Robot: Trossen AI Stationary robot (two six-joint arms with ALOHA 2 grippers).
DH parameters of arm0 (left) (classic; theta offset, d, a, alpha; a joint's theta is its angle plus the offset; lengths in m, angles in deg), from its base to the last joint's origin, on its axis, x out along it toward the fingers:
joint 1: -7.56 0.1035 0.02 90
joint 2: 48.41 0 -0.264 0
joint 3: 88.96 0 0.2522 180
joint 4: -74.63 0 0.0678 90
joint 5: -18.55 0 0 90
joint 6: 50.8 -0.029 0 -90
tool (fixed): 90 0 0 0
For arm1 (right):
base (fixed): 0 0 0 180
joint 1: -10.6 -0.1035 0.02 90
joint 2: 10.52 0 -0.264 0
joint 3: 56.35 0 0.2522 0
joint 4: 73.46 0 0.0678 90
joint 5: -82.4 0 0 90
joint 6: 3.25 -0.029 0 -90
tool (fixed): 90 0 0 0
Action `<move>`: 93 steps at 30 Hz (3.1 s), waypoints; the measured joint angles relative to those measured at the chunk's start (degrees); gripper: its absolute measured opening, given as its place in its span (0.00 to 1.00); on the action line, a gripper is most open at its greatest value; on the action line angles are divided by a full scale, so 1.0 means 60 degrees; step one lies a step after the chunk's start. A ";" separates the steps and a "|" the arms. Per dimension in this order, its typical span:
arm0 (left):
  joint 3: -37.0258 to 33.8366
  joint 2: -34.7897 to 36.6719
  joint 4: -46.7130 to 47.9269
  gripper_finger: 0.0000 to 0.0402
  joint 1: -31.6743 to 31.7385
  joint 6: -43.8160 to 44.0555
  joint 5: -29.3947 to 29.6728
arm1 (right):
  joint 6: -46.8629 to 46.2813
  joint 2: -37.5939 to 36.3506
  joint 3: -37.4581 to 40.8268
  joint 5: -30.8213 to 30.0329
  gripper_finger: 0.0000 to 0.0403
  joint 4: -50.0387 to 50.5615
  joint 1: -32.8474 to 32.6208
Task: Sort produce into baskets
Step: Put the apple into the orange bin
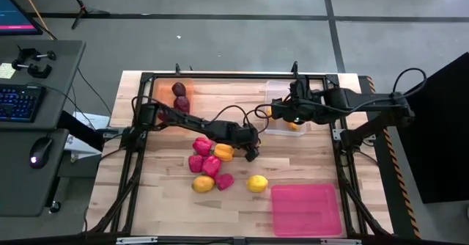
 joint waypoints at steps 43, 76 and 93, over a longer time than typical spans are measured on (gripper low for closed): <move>0.0624 0.3150 0.3405 0.74 0.1272 -0.7570 -0.1386 | -0.0022 0.0109 -0.0406 0.1432 0.88 0.0119 -0.0058; 0.1691 0.0037 0.4374 0.67 0.1282 -0.5696 -0.1699 | 0.0257 0.0109 -0.0961 0.0965 0.88 0.0342 -0.0058; -0.4301 0.8733 0.3501 0.74 0.3603 -0.2369 0.0580 | 0.0504 0.0109 -0.0957 0.0291 0.88 0.0483 -0.0060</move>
